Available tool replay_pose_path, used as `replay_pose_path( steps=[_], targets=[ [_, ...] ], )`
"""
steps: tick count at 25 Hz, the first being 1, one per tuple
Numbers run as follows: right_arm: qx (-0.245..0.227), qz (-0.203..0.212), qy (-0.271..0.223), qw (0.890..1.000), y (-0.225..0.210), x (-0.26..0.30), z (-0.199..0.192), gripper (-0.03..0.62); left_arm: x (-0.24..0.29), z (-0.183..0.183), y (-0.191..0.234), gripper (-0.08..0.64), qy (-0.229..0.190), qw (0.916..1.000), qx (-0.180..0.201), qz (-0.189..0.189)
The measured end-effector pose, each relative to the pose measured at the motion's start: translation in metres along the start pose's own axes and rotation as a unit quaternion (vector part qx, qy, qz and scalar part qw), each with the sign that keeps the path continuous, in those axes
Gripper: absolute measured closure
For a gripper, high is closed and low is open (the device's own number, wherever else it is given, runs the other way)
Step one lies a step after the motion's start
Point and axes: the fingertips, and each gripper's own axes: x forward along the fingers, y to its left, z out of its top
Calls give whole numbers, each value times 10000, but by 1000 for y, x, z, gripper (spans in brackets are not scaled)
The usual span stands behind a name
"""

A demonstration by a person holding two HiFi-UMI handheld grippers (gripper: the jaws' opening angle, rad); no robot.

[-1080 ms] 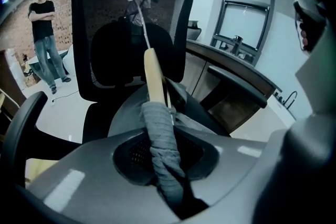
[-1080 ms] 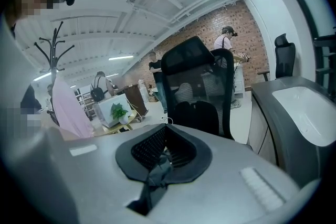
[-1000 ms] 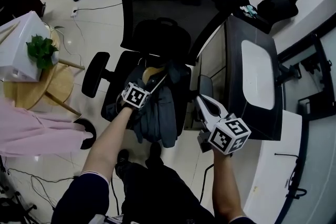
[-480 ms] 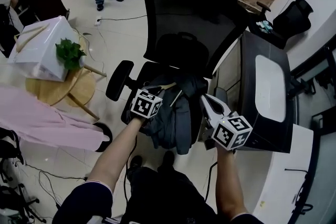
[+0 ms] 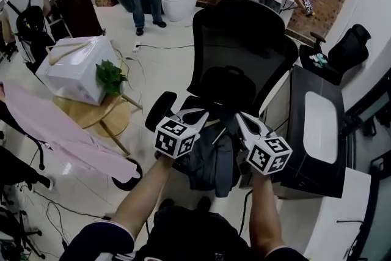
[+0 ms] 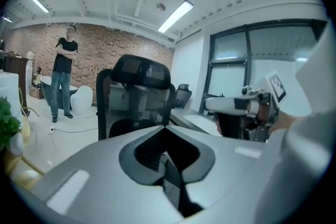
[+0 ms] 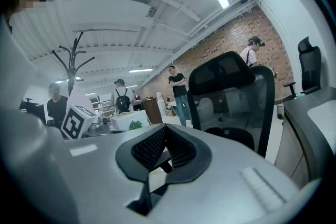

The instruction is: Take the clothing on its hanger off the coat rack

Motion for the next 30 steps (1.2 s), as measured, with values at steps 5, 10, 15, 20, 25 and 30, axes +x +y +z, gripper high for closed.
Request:
replay_pose_path(
  steps=[5, 10, 15, 20, 25, 30],
  targets=[
    [-292, -43, -168, 9994, 8, 2, 18, 591, -29, 39, -10, 549, -438, 9990, 10, -58],
    [-444, 4, -273, 9986, 17, 3, 34, 591, -41, 57, -21, 549, -662, 9976, -20, -180],
    [-536, -3, -329, 9980, 21, 3, 42, 591, -44, 62, -27, 549, -755, 9968, -108, -233],
    [-602, 24, -338, 9976, 23, 3, 48, 592, -45, 67, -29, 549, -767, 9968, -91, -226],
    [-612, 42, -330, 9976, 23, 3, 48, 592, -44, 66, -29, 548, -727, 9971, -49, -222],
    [-588, 25, -331, 9977, 19, 0, 50, 592, -40, 64, -32, 548, -700, 9973, -39, -223]
  ],
)
